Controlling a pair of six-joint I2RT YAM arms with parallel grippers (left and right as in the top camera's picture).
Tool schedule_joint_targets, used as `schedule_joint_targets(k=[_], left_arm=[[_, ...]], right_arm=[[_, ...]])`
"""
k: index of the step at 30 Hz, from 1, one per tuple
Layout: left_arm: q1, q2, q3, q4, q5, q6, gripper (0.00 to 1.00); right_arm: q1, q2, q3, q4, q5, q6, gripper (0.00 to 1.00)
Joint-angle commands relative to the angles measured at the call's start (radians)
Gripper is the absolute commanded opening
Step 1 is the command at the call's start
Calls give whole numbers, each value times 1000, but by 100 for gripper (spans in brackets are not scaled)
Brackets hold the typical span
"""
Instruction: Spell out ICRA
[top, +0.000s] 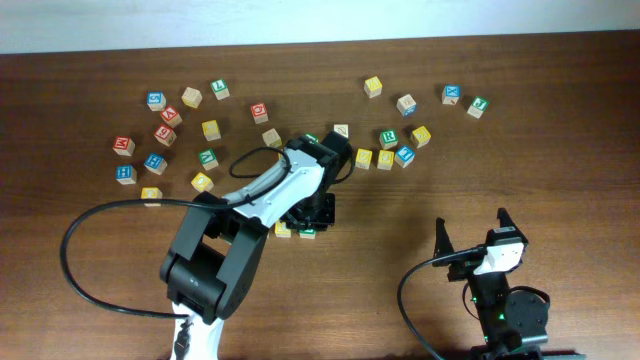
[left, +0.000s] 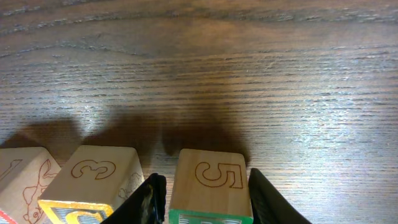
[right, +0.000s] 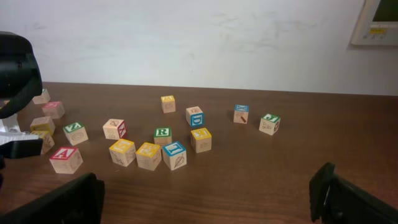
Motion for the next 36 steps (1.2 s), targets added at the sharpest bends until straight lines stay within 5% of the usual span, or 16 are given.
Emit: schedule_joint_targets(k=[1,11,12,13,15,24,28,30,33,36], left_arm=[[5,-19,62,-26,11,-8,36],[215,-21,554,-290,7,29,42],[241,-21,577,-304,7,29,50],[289,-21,596,-323,6,29,92],[382,-21,596,-348,7,29,99],[787,-21,595,-435,3,29,99],[867,-21,595,-433,3,29,99],[877,-21,595,-433,3,29,99],[877,-21,595,-433,3,29,99],[877,-21,595,-433,3,29,99]], right_arm=[[-6,-6,-7,-4,11,-4,98],[-6,-6,-7,-4,11,-4,98],[-6,-6,-7,-4,11,-4,98],[-6,-6,-7,-4,11,-4,98],[-6,-6,-7,-4,11,-4,98],[-6,-6,-7,25,-16,14,98],[-6,-6,-7,168,-617,491,98],[-6,-6,-7,264,-621,608,98],[-6,-6,0,663,-593,656,98],[-6,0,116,709,-470,642,98]])
